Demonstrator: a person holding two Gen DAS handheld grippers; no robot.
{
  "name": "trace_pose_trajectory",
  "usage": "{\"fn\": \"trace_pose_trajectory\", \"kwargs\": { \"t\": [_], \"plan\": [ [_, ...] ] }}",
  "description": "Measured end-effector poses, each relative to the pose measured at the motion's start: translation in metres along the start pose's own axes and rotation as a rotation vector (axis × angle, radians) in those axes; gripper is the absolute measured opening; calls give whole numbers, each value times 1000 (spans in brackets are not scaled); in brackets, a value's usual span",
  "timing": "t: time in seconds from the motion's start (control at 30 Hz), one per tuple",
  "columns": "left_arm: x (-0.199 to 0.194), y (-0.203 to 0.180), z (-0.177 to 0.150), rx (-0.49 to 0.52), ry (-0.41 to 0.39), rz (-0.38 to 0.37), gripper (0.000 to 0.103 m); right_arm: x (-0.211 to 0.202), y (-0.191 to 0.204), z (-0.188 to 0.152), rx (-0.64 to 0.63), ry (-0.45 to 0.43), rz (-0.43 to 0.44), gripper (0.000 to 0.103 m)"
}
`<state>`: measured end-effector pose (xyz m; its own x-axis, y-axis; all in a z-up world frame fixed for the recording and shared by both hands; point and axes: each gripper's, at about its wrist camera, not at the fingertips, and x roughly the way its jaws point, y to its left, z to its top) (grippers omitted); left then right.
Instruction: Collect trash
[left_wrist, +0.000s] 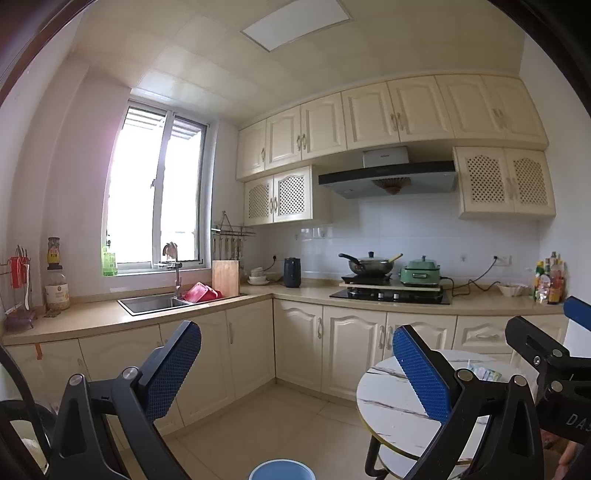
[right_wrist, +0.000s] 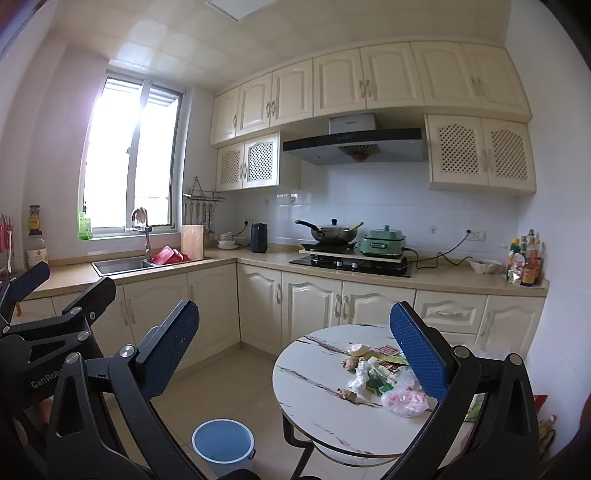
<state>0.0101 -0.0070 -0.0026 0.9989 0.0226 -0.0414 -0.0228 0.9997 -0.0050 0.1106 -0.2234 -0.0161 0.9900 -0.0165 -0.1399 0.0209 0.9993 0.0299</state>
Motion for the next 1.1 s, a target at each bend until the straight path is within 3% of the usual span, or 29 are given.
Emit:
{"fn": "trace_pose_trajectory", "kwargs": {
  "t": [1.1],
  "plan": [
    [-3, 4, 1, 13, 1, -17, 102, 0, 1, -1, 20, 7, -15, 103]
  ]
}}
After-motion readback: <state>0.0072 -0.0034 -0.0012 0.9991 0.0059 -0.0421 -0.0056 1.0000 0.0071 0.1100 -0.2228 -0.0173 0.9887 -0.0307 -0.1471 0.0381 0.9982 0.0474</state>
